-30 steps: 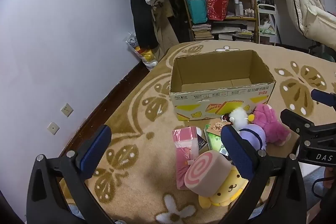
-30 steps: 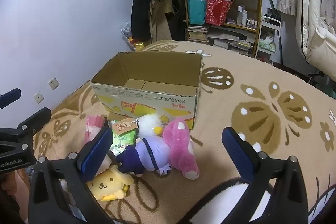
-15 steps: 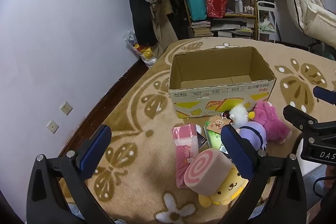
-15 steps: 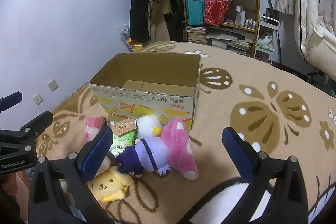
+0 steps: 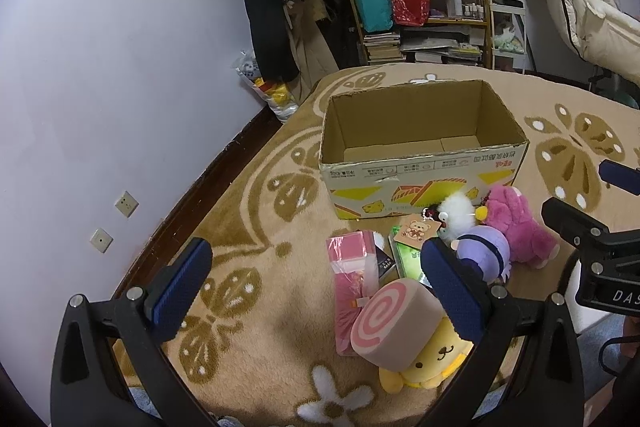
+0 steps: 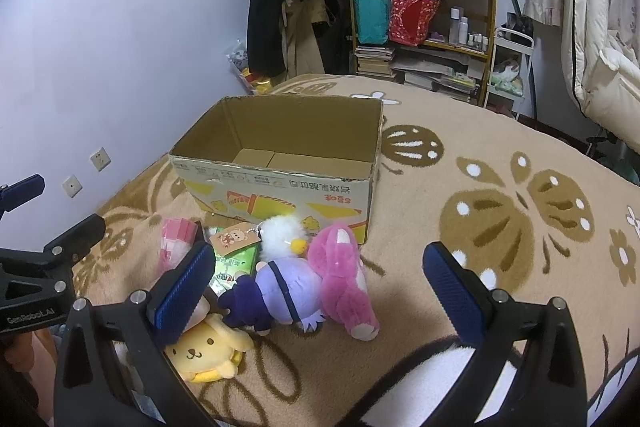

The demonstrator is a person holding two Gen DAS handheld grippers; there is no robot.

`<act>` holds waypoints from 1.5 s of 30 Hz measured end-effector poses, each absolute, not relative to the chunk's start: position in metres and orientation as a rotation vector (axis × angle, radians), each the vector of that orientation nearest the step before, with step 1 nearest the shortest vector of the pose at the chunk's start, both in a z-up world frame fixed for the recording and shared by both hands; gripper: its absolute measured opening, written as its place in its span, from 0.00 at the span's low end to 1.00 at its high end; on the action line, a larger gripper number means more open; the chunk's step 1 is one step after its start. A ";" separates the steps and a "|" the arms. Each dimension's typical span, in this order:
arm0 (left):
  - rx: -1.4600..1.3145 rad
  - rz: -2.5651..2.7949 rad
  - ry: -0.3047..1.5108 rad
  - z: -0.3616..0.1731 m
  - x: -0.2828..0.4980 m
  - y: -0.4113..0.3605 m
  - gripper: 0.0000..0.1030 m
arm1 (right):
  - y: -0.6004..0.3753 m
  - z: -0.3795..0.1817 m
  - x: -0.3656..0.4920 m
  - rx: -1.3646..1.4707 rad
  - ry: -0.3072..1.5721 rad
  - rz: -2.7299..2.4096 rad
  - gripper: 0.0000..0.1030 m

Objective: Organize soft objects

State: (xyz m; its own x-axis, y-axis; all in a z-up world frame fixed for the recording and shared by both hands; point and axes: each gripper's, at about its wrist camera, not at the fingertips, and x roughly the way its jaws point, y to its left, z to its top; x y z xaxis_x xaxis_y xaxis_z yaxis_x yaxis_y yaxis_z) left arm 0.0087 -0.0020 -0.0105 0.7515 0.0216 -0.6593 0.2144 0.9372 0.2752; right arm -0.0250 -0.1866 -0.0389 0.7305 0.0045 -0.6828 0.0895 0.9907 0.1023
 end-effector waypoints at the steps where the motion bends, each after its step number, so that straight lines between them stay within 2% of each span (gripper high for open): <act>1: 0.346 -0.107 0.716 -0.010 0.009 -0.001 1.00 | -0.186 -0.039 -0.025 0.130 0.751 -0.047 1.00; 45: 0.354 -0.108 0.717 -0.010 0.008 -0.002 1.00 | -0.182 -0.039 -0.024 0.108 0.749 -0.047 1.00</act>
State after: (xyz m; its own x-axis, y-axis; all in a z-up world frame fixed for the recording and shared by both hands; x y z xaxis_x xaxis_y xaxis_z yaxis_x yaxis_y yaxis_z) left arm 0.0082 -0.0024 -0.0100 0.7512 0.0235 -0.6596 0.2165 0.9353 0.2798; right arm -0.0241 -0.1819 -0.0386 0.7317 -0.0038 -0.6816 0.0806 0.9935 0.0810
